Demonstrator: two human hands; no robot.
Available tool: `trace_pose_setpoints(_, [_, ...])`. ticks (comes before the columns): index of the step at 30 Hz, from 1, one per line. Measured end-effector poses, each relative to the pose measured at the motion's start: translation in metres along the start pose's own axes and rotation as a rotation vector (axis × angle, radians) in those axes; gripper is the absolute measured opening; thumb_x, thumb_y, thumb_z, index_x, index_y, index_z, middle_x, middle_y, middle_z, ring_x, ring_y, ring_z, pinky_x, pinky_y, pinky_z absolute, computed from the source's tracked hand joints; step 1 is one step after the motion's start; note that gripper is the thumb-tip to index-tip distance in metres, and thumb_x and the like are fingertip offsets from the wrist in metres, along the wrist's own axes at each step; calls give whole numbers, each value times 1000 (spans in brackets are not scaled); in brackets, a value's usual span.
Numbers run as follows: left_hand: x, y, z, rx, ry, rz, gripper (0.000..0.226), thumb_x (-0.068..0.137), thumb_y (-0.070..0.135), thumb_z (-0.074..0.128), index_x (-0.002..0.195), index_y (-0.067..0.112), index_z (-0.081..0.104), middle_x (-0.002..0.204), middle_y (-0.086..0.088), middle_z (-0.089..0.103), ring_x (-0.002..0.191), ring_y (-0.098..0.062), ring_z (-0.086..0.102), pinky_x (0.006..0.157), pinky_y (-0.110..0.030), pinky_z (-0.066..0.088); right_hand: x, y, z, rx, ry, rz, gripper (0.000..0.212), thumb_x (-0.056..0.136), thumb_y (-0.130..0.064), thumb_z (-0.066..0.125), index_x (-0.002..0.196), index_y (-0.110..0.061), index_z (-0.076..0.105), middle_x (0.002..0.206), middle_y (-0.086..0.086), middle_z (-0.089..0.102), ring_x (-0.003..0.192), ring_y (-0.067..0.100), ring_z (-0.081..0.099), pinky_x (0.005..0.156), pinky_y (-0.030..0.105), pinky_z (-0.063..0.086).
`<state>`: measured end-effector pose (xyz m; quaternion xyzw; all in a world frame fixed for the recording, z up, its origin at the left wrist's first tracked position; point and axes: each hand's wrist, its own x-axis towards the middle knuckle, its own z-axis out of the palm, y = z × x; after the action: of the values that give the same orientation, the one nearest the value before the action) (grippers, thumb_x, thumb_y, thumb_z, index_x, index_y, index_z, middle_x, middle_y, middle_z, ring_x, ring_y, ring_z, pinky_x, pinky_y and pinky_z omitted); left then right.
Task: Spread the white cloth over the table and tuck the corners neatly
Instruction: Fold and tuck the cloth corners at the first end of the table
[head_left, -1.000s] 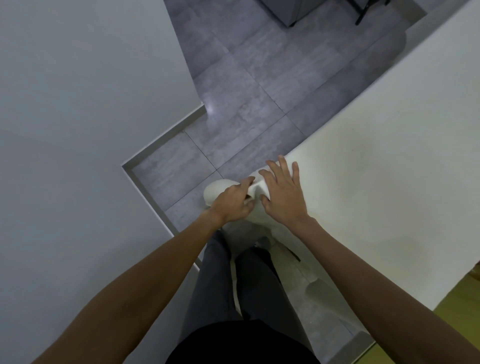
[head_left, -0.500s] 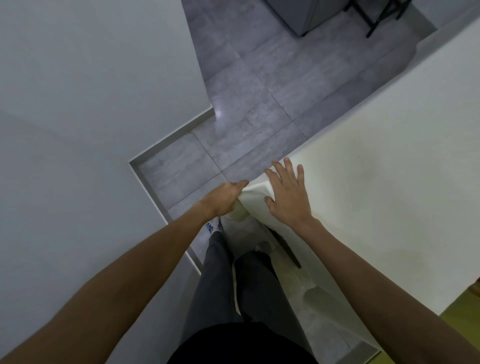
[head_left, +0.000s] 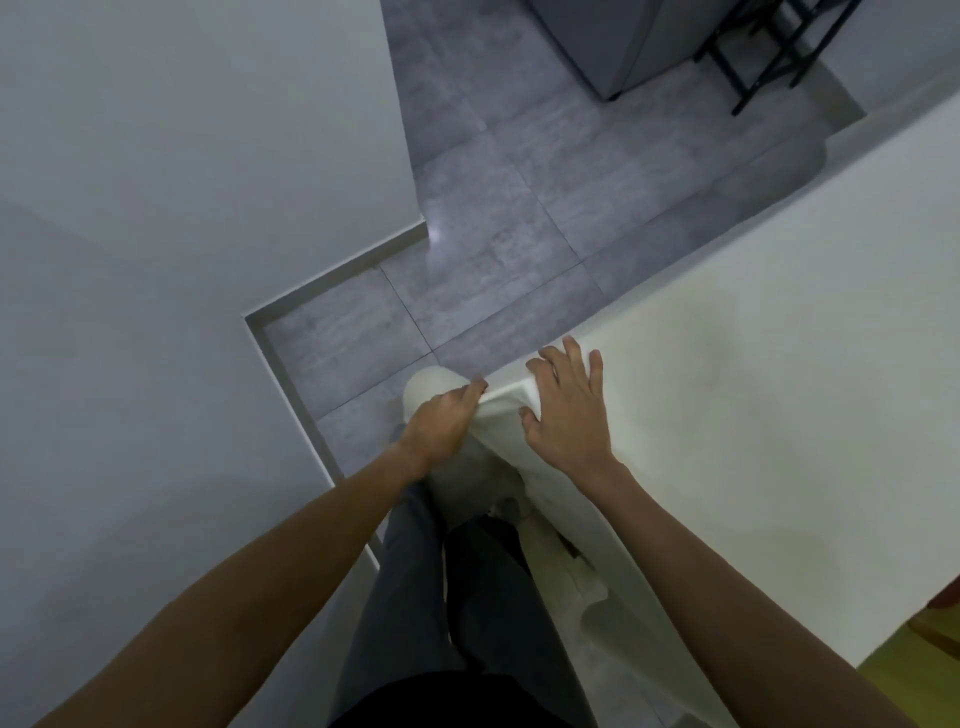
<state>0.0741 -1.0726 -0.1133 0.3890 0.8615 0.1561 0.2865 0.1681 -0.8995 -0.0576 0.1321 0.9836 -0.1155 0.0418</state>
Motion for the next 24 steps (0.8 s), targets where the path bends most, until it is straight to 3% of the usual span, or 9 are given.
trace_pose_setpoints(8, [-9,36,55,-224,231,-209,50,87,8,64,134,4,49,122,-19,63,104,-33,65,85,-44,55,1,1,7,81,81,-16,54,70,-24,64,122,-13,56,139,12,51,144,36,30,120,59,13])
trace_pose_setpoints(12, [-12,68,59,-440,281,-353,38,95,14,51,133,9,47,120,-13,63,105,-28,62,89,-43,53,2,1,5,100,83,-12,51,75,-33,52,122,-12,56,141,13,50,144,36,29,120,59,13])
trace_pose_setpoints(16, [-9,100,78,-658,372,-422,53,98,50,30,137,18,42,117,-4,65,100,-21,66,86,-43,56,2,-1,1,96,68,-5,53,80,-41,46,124,-13,56,144,12,49,145,36,28,120,60,14])
trace_pose_setpoints(18, [-3,115,83,-820,431,-471,52,94,55,39,135,23,44,114,1,66,97,-16,67,83,-41,58,2,-1,2,83,58,0,51,82,-41,54,125,-15,55,145,10,48,146,34,27,120,59,14])
trace_pose_setpoints(20, [2,131,73,-884,438,-521,46,94,42,52,133,19,44,120,0,63,98,-13,66,85,-37,57,2,0,4,70,46,4,52,81,-39,67,127,-17,55,146,9,47,147,33,25,121,58,12])
trace_pose_setpoints(22, [4,140,76,-933,467,-563,45,94,34,61,130,14,45,110,4,63,89,-7,65,83,-33,57,2,2,4,55,31,-5,57,78,-39,71,128,-18,54,148,8,46,149,32,24,122,56,9])
trace_pose_setpoints(24, [3,142,77,-1088,425,-596,55,92,44,60,135,15,44,104,14,63,91,1,63,87,-32,56,1,3,2,51,17,-17,60,76,-41,70,129,-18,52,148,6,44,149,32,21,123,55,7])
